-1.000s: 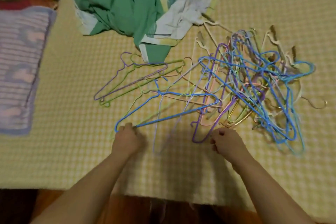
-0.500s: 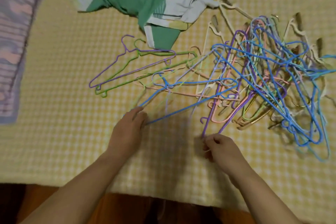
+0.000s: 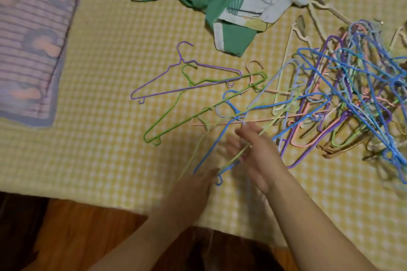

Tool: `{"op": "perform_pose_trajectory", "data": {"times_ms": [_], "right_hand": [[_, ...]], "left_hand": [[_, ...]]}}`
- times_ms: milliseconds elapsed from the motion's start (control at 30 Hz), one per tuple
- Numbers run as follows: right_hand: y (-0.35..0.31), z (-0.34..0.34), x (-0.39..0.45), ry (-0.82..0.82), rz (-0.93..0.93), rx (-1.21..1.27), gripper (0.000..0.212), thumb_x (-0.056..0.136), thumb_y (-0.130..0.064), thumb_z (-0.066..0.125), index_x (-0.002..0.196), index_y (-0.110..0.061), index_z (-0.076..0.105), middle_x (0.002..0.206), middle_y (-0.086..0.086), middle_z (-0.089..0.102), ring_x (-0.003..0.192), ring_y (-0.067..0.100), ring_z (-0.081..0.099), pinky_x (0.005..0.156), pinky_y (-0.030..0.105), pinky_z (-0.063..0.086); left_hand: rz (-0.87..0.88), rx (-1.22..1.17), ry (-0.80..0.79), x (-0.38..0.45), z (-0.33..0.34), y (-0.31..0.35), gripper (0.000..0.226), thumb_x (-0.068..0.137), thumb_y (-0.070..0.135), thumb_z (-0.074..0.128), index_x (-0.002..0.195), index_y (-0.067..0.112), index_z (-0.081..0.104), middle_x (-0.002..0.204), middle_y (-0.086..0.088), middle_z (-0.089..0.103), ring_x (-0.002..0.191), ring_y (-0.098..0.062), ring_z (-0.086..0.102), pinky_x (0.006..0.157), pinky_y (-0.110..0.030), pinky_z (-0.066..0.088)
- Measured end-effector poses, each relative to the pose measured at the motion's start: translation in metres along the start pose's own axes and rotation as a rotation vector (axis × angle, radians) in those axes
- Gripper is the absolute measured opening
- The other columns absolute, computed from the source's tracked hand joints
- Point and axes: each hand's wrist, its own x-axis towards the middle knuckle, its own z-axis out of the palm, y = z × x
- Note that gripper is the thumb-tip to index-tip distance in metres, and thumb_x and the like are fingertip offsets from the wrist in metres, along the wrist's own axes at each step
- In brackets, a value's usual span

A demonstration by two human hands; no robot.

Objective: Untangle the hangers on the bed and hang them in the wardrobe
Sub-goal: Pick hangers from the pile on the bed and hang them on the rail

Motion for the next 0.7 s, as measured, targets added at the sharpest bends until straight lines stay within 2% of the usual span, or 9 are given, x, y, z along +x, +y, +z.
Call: {"op": "perform_pose_trajectory", "data": {"times_ms": [100,200,267,333,467,533,600,633,700], "right_hand": [[-0.031,0.012,0.01,0.109,-0.106,0.099,0.004,0.1,-0.027,0.057,0.101,-0.023,0.054,0.087,0.002,0.061,0.073,0.022,0.069,0.072,0.037,0.058],[-0.053,0.019,0.015,0.241,-0.169,-0.027,0.019,0.104,-0.036,0.048,0.107,-0.021,0.059,0.094,0.006,0.06,0.051,0.014,0.064,0.045,0.021,0.047],[-0.06,0.027,0.012,0.248,-0.199,-0.105,0.034,0.105,-0.039,0.042,0.113,-0.013,0.062,0.099,0.008,0.06,0.05,0.014,0.066,0.041,0.02,0.045],[-0.066,0.044,0.0,0.208,-0.262,-0.172,0.036,0.105,-0.04,0.041,0.112,-0.011,0.061,0.1,0.009,0.059,0.06,0.02,0.072,0.042,0.023,0.049],[-0.08,0.093,-0.027,0.065,-0.461,-0.304,0.031,0.104,-0.037,0.047,0.107,-0.008,0.058,0.09,0.009,0.055,0.066,0.021,0.072,0.045,0.032,0.055],[-0.092,0.111,-0.034,0.036,-0.573,-0.359,0.028,0.104,-0.035,0.046,0.098,-0.009,0.056,0.084,0.01,0.052,0.068,0.022,0.071,0.055,0.039,0.057],[-0.106,0.119,-0.033,0.054,-0.647,-0.389,0.031,0.106,-0.032,0.041,0.089,-0.012,0.058,0.077,0.009,0.052,0.063,0.021,0.07,0.059,0.039,0.058],[-0.112,0.118,-0.031,0.074,-0.651,-0.386,0.035,0.107,-0.032,0.039,0.086,-0.013,0.06,0.074,0.008,0.053,0.06,0.02,0.07,0.059,0.037,0.057],[-0.119,0.109,-0.027,0.109,-0.612,-0.357,0.043,0.108,-0.034,0.036,0.083,-0.011,0.063,0.068,0.008,0.054,0.055,0.019,0.069,0.056,0.032,0.059]], "left_hand": [[0.099,0.106,0.147,-0.012,0.008,-0.027,0.032,0.076,0.019,0.061,0.107,0.025,0.066,0.088,0.003,0.067,0.081,-0.022,0.066,0.073,-0.029,0.047],[-0.012,0.078,0.192,-0.023,0.002,-0.055,0.021,0.074,0.027,0.054,0.092,0.023,0.065,0.113,-0.006,0.059,0.106,-0.031,0.055,0.092,-0.045,0.048],[-0.102,-0.017,0.18,-0.032,0.004,-0.074,0.019,0.072,0.023,0.056,0.089,0.02,0.064,0.134,-0.012,0.049,0.119,-0.032,0.049,0.104,-0.036,0.042],[-0.176,-0.215,0.127,-0.04,0.002,-0.086,0.023,0.073,0.017,0.057,0.095,0.024,0.057,0.137,-0.006,0.045,0.112,-0.023,0.056,0.095,-0.022,0.042],[-0.321,-0.552,0.175,-0.048,-0.01,-0.085,0.062,0.071,0.016,0.059,0.113,0.057,0.04,0.093,0.01,0.06,0.075,-0.008,0.059,0.077,-0.039,0.053],[-0.292,-0.696,0.138,-0.049,-0.022,-0.079,0.071,0.068,0.036,0.07,0.12,0.071,0.036,0.103,0.021,0.062,0.089,-0.009,0.062,0.085,-0.036,0.053],[-0.122,-0.657,0.053,-0.047,-0.035,-0.083,0.079,0.061,0.08,0.063,0.133,0.064,0.034,0.131,0.031,0.047,0.123,-0.003,0.047,0.108,-0.029,0.039],[-0.073,-0.645,0.108,-0.042,-0.041,-0.09,0.081,0.06,0.091,0.054,0.134,0.061,0.039,0.141,0.024,0.039,0.133,-0.002,0.037,0.115,-0.028,0.03],[-0.117,-0.557,0.375,-0.019,-0.058,-0.111,0.069,0.072,0.085,0.052,0.132,0.051,0.052,0.143,0.004,0.045,0.135,-0.013,0.04,0.116,-0.031,0.027]]}}
